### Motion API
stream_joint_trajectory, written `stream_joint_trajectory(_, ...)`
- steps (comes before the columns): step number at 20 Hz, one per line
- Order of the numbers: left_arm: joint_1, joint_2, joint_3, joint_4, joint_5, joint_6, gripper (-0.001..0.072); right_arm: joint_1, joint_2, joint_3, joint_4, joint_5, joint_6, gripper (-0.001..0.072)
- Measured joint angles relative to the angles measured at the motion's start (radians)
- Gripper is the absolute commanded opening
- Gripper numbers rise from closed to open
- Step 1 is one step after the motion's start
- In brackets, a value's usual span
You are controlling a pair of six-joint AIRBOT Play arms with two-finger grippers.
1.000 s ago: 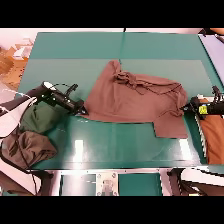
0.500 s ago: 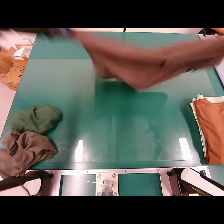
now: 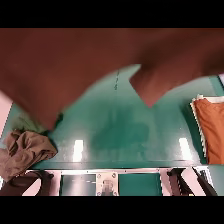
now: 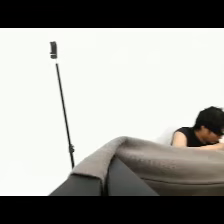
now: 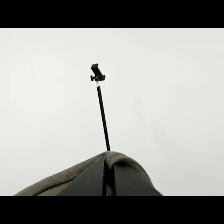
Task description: Fold the shirts.
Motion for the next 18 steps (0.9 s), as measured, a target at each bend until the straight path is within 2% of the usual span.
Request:
stream_joint_trajectory(5, 0.000, -0.010, -0.136, 0.140, -0.045, -0.080, 0.0024, 0.016, 0.011, -0.057, -0.045, 0.013, -0.002, 0.0022)
stream_joint_trajectory(9, 0.000, -0.129, -0.349, 0.157, -0.064, -0.090, 0.0024, 0.175, -0.041, -0.275, -0.127, 0.010, -0.046, 0.0023)
stream_joint_trajectory(14, 0.000, -0.420, -0.569, 0.057, -0.037, 0.035, 0.0023, 0.407, -0.249, -0.587, -0.260, -0.154, -0.092, 0.0023)
stream_joint_trajectory(18, 0.000, -0.693, -0.627, -0.056, 0.044, 0.129, 0.0023, 0.482, -0.536, -0.636, -0.284, -0.258, -0.106, 0.0023)
